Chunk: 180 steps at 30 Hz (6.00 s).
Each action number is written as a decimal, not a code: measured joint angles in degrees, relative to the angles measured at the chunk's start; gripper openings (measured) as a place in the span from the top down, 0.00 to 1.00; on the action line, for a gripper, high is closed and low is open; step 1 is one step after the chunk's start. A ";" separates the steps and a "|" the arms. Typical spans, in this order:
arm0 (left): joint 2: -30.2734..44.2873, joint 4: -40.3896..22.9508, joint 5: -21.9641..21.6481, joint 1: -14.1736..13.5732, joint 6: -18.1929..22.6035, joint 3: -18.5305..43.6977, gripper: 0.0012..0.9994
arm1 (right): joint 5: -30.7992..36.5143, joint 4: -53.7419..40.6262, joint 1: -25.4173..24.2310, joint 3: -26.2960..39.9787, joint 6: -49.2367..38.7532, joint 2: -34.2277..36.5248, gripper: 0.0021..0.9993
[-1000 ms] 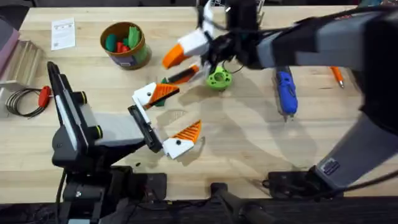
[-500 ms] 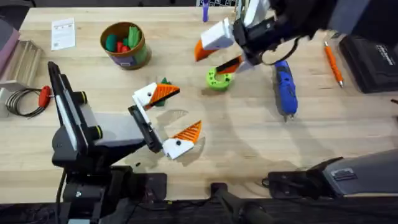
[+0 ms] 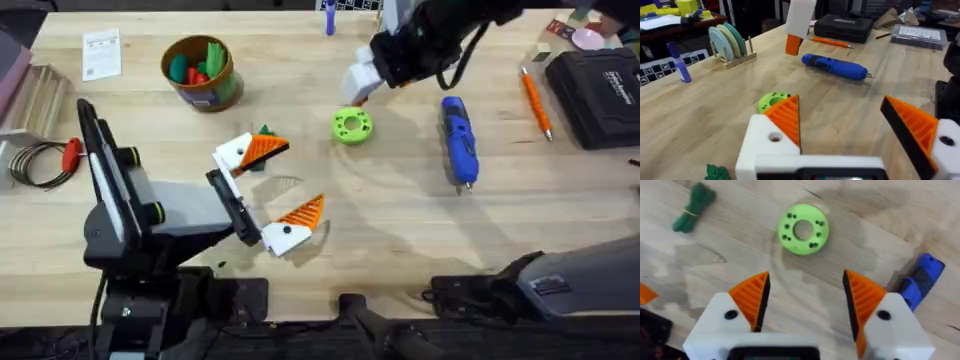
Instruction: Pick up the gripper from the table and insert it into the empty holder that is missing its gripper. Then pick up a screw, insert it into the mounting hole, and use the screwdriver to tighten it. Finally, clean up the table by picking up the vegetable and placing it into the bucket.
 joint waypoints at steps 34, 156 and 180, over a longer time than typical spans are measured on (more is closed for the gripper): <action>0.00 0.00 0.02 0.00 0.00 0.00 0.01 | 0.60 6.73 0.60 -3.72 -0.43 15.79 0.46; -0.02 0.00 0.02 0.00 0.00 0.00 0.01 | -5.46 -15.09 28.79 37.29 -20.86 18.46 1.00; -0.02 -0.01 0.02 0.00 0.00 0.00 0.01 | -5.87 -16.21 28.90 37.29 -20.86 19.96 1.00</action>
